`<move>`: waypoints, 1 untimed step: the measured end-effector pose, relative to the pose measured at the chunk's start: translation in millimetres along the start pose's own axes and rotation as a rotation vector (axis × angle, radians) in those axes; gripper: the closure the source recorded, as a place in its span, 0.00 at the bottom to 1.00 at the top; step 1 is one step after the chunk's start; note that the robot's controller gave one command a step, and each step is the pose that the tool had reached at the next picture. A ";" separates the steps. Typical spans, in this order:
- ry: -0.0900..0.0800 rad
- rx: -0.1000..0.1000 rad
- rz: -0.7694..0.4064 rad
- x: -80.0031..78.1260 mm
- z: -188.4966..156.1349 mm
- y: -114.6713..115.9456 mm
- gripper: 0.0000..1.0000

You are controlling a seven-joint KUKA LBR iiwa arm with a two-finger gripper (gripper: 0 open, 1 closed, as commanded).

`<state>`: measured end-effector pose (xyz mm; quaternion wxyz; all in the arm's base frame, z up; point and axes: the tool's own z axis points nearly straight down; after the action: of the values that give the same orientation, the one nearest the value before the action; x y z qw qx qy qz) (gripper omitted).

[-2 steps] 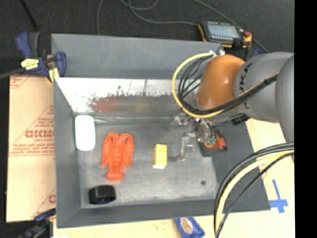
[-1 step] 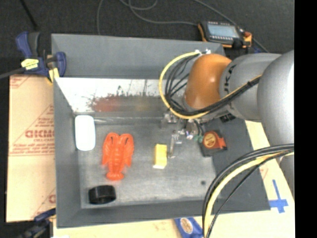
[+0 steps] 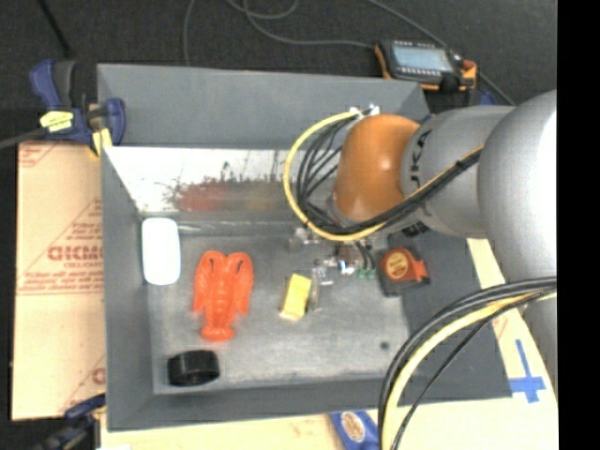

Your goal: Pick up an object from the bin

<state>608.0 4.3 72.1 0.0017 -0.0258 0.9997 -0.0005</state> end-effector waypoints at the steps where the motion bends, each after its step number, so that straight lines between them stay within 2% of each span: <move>1: 0.000 -0.002 0.074 3.5 0.7 22.7 0.00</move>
Offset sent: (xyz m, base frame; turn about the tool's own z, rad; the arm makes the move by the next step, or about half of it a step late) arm -0.0152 0.0125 -0.0021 -0.1226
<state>603.4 26.8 71.3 0.0018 0.0110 0.9999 0.0004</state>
